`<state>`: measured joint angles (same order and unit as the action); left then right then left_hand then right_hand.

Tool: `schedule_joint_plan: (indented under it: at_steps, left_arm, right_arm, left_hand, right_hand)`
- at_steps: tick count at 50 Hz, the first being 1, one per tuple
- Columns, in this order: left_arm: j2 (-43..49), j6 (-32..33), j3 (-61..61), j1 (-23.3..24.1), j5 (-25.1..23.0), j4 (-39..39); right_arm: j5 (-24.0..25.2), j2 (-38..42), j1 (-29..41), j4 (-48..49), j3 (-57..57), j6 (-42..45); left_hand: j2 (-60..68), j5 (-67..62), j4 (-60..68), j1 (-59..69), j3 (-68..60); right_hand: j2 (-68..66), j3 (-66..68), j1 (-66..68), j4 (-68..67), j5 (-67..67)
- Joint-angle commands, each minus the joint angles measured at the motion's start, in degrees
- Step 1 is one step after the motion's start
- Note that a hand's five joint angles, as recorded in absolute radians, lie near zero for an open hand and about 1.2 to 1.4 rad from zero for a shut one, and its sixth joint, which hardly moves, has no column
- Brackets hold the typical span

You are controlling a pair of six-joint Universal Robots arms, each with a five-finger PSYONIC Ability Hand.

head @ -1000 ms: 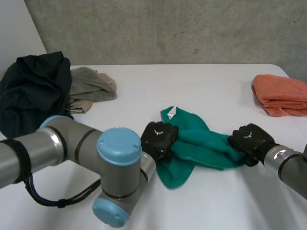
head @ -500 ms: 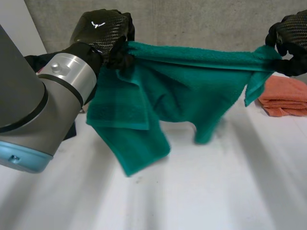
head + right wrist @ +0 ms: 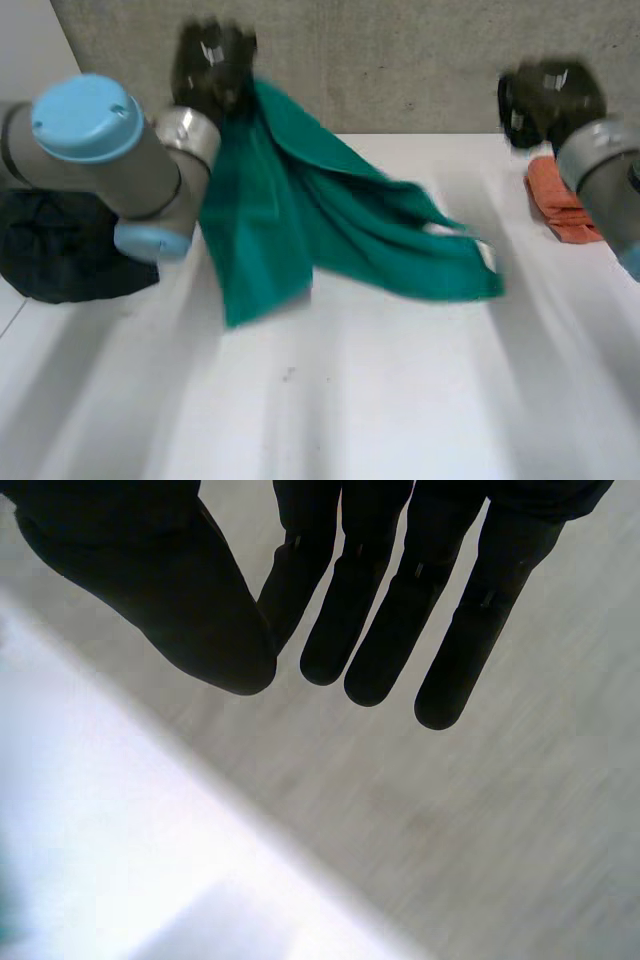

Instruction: Fold the laundry.

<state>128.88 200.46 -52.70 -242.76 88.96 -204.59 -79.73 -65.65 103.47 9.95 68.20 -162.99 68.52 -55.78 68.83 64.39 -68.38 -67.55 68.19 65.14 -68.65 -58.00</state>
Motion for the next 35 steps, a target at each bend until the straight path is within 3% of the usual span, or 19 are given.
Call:
schedule_joint_plan:
  at_steps: [1, 9, 11, 12, 13, 15, 19, 24, 35]
  left_arm:
    - [-6.53, -8.15, 3.75, -0.43, -4.93, -12.24]
    - [-13.92, -11.5, -1.78, -1.31, -6.69, -5.66]
    - [-15.41, -11.32, -5.28, -0.96, -6.87, -2.85]
    - [-16.03, -11.06, -6.52, -0.87, -6.87, -2.05]
    - [-16.47, -10.97, -7.58, -0.87, -6.87, -1.43]
    - [-18.13, -10.18, -10.91, -0.78, -6.78, 0.06]
    - [-20.42, -7.56, -16.01, -0.78, -6.7, 1.38]
    - [-23.06, -2.89, -20.07, -0.61, -6.52, 1.47]
    - [-26.05, 1.07, -20.77, 3.52, -5.99, 3.4]
  right_arm:
    - [-1.3, -5.0, 4.19, 19.23, -1.31, -1.81]
    - [-0.95, -7.56, 4.55, 7.58, -1.93, -1.72]
    - [-0.51, -7.56, 4.46, 3.43, -1.4, -1.72]
    - [-0.34, -7.48, 4.64, 1.4, -1.05, -1.72]
    - [-0.16, -7.3, 4.64, -2.53, -0.26, -1.63]
    - [0.02, -6.86, 4.64, -6.16, 0.88, -1.63]
    - [0.81, -4.67, 4.72, -12.58, 4.57, -2.51]
    - [1.07, -0.71, 5.78, -13.12, 7.39, -4.35]
    - [5.64, 8.34, 12.63, -13.12, 4.67, -19.99]
  left_hand:
    - [11.48, -14.22, 11.17, 15.61, -11.62]
    - [11.48, -14.22, 11.17, 15.61, -11.62]
    - [11.48, -14.22, 11.17, 15.61, -11.62]
    - [11.48, -14.22, 11.17, 15.61, -11.62]
    - [11.48, -14.22, 11.17, 15.61, -11.62]
    - [11.48, -14.22, 11.17, 15.61, -11.62]
    - [11.48, -14.22, 11.17, 15.61, -11.62]
    - [11.48, -14.22, 11.17, 15.61, -11.62]
    - [11.48, -14.22, 11.17, 15.61, -11.62]
  right_hand:
    - [-12.45, 11.81, 14.86, -11.35, -12.0]
    - [-12.45, 11.81, 14.86, -11.35, -12.0]
    - [5.38, -6.01, -2.97, 6.48, 5.82]
    - [18.98, -19.62, -16.57, 20.08, 19.43]
    - [41.93, -42.57, -39.52, 43.03, 42.38]
    - [56.74, -57.38, -54.33, 57.84, 57.19]
    - [57.55, -58.19, -55.14, 58.65, 58.0]
    - [57.55, -58.19, -55.14, 58.65, 58.0]
    - [57.55, -58.19, -55.14, 58.65, 58.0]
